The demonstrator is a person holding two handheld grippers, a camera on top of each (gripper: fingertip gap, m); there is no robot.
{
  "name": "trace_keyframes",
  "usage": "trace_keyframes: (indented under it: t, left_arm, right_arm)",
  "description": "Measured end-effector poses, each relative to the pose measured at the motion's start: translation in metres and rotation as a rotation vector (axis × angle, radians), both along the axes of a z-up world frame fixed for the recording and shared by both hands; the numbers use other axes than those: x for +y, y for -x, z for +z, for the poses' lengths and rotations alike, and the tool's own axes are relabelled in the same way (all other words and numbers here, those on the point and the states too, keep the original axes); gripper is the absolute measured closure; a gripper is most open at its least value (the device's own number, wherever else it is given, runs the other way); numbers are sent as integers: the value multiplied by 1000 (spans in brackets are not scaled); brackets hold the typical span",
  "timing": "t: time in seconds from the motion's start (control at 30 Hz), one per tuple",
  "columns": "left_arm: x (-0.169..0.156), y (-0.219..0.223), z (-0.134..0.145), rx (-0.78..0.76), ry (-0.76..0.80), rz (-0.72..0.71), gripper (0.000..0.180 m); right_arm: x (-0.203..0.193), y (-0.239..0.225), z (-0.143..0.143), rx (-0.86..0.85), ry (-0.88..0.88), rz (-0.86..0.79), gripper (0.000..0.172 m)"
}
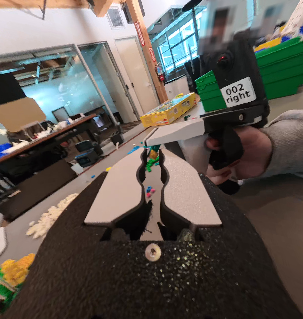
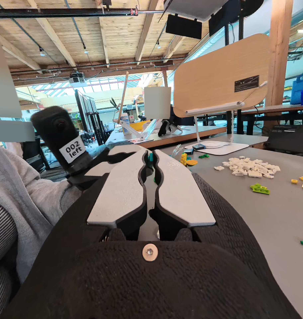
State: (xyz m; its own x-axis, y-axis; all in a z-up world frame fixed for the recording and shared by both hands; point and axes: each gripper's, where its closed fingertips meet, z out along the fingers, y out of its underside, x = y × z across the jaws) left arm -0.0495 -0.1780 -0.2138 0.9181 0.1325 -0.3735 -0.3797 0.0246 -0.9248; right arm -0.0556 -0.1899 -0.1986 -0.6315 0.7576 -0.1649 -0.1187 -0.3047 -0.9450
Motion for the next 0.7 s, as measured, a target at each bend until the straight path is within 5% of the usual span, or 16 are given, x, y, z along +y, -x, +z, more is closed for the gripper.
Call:
trace_keyframes:
  t: [0.13,0.3,0.7]
  left_arm:
    - [0,2,-4,71,35,35,171]
    - [3,2,-17,-16,139,-49,171]
    - [0,-18,-11,-546,103,-476,172]
  right_arm:
    - [-1,3,-5,-45,13,5,169]
    - [2,6,-16,-134,-47,9,169]
    - [0,-8,-13,-188,40,249,168]
